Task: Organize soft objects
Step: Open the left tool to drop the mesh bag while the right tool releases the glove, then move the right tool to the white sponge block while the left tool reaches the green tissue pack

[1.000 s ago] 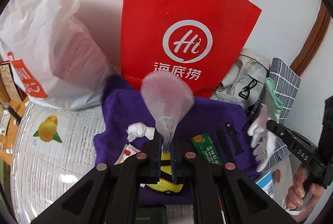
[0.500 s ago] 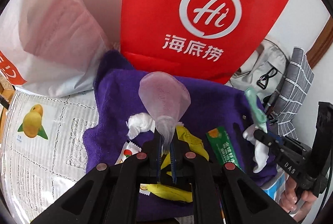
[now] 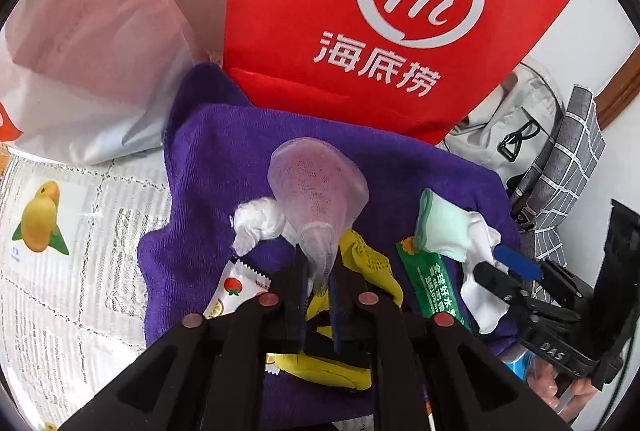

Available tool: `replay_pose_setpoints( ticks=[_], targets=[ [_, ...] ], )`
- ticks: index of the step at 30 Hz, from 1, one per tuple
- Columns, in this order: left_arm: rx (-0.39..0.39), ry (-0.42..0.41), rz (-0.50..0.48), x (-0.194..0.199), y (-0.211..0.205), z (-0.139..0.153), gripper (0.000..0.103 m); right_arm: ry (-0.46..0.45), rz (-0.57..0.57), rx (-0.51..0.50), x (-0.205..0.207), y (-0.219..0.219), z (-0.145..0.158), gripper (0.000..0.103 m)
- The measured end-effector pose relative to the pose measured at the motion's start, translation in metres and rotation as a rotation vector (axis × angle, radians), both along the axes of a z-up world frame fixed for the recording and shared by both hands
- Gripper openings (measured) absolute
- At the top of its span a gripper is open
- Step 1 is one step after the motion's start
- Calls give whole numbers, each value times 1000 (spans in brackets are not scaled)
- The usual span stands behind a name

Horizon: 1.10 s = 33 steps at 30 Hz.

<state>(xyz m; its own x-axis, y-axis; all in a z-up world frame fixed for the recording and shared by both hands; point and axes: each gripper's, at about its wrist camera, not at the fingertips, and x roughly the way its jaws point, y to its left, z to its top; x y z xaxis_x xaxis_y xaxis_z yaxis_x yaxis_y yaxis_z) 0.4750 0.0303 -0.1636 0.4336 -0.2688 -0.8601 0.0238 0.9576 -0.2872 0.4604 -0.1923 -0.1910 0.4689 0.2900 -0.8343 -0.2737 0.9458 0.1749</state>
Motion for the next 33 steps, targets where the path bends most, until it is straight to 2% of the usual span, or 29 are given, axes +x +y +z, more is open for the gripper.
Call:
replay_pose_setpoints(
  ticks=[1, 5, 7, 15, 23, 29, 33],
  targets=[
    [1, 9, 2, 1, 0, -1, 23, -5, 1, 12, -1, -1, 3, 54],
    [-5, 21, 12, -1, 2, 1, 38, -34, -3, 34, -8, -6, 17, 60],
    [-3, 22, 9, -2, 3, 5, 51, -52, -3, 40, -12, -6, 24, 60],
    [13, -10, 30, -13, 12, 28, 68, -107, 6, 51, -39, 4, 51, 61],
    [-13, -28, 51, -32, 25, 55, 69, -80, 21, 65, -89, 25, 51, 61],
    [-17, -60, 46, -71, 36, 69, 69, -8, 80, 42, -137, 55, 24, 61],
    [-16, -53, 67, -102, 52, 68, 69, 60, 84, 77, -156, 64, 5, 61]
  ],
)
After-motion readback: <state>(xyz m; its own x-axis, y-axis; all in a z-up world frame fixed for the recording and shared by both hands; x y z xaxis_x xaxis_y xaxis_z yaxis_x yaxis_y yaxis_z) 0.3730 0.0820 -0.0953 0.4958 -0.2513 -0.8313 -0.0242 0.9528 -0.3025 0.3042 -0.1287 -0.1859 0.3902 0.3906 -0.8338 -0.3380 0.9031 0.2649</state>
